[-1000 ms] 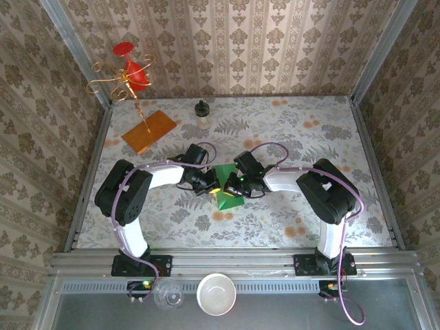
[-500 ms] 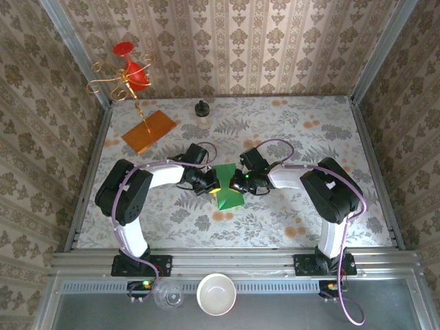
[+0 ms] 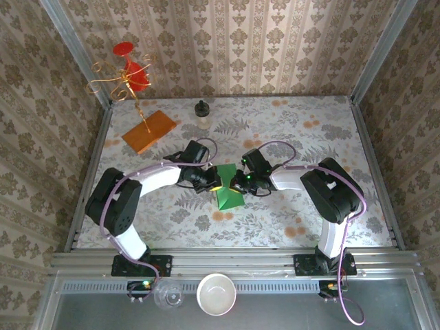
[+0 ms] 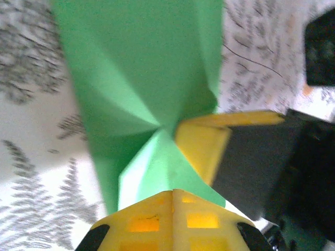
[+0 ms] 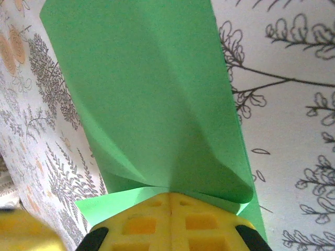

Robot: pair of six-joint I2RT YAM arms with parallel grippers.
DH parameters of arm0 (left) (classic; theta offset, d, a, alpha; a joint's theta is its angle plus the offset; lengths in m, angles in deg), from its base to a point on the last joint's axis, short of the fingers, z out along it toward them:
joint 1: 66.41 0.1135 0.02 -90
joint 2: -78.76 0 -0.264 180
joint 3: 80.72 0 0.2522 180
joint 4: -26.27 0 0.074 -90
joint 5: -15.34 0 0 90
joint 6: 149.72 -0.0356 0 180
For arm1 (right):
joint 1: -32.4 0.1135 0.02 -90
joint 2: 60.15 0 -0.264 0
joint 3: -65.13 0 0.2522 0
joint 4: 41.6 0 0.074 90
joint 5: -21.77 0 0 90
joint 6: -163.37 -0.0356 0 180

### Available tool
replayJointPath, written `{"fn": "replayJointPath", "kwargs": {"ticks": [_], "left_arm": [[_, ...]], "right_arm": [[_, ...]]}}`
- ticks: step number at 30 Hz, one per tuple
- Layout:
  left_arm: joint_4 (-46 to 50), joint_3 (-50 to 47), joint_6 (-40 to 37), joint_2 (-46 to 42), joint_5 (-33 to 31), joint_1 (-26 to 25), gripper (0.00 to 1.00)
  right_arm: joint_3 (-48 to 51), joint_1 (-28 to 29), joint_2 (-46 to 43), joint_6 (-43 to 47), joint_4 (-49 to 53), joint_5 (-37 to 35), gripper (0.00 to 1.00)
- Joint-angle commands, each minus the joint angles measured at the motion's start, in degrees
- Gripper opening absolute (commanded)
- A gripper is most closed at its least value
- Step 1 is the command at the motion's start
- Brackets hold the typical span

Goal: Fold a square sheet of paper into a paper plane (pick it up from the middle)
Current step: Fold the triangle a second time at the center of the table.

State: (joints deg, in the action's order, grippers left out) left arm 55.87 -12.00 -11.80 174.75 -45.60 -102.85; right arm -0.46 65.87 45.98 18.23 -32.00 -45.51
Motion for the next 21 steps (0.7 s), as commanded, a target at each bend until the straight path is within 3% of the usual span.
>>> {"fn": "replayJointPath", "kwargs": {"ticks": [1, 21], "left_arm": [[1.0, -0.7, 0.1, -0.5, -0.2, -2.4, 0.05], [-1.7, 2.0, 0.4, 7.4, 2.6, -5.0, 0.05]], "right_arm": [[3.1, 0.2, 4.2, -1.2, 6.7, -3.4, 0.02], [3.4, -0.3, 4.9, -2.5, 6.5, -2.5, 0.02]]}}
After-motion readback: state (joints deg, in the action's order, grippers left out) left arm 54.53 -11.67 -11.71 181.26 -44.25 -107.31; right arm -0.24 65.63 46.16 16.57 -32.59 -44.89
